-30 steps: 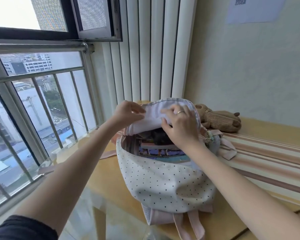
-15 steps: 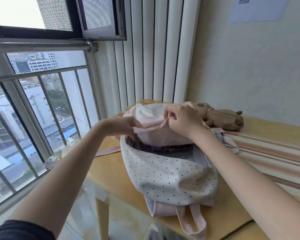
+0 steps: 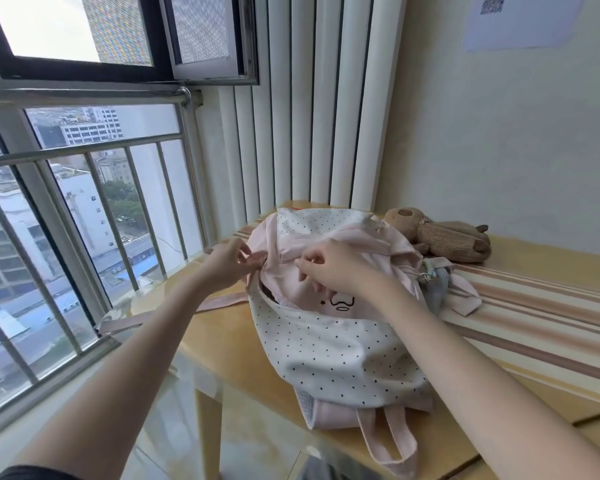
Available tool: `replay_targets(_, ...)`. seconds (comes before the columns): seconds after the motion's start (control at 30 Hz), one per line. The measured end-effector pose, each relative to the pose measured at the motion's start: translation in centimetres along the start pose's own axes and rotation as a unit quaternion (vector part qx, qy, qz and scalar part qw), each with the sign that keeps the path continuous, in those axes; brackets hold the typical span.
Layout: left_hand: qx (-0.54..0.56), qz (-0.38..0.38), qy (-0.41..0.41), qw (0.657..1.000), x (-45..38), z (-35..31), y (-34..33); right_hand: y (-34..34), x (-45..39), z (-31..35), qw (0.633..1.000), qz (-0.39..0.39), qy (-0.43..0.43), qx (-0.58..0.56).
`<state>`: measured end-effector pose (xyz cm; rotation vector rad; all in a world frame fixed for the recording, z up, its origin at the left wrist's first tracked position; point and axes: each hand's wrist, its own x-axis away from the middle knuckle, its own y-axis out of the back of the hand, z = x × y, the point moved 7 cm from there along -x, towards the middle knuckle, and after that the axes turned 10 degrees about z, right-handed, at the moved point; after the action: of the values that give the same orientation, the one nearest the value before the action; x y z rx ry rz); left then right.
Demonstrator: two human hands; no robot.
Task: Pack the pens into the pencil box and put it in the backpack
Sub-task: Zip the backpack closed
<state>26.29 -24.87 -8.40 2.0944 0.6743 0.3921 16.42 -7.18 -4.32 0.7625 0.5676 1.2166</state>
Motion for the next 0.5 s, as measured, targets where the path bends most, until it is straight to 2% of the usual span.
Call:
replay_targets(0.13, -0.037, 0.052, -0.001, 0.998, 0.2, -0.8, -0.9, -1.6, -1.9, 2.5, 0.997, -0.012, 0.016, 0.075)
replay_targets(0.27, 0.03, 0.092, -0.007, 0.995, 0.6, -2.1, -1.6, -4.1, -4.2, 2.7, 0.994, 0.022, -0.021, 0.103)
replay_targets(0.4, -0.008, 0.093, 0.026, 0.995, 1.0, -0.8, -1.0, -5.9, -5.5, 2.3, 0.984, 0.064, -0.053, 0.157)
replay_targets(0.5, 0.06, 0.159, 0.06, 0.984, 1.5, 0.0, -3.2, -6.4, -5.9, 1.9, 0.979, 0.064, -0.073, 0.177)
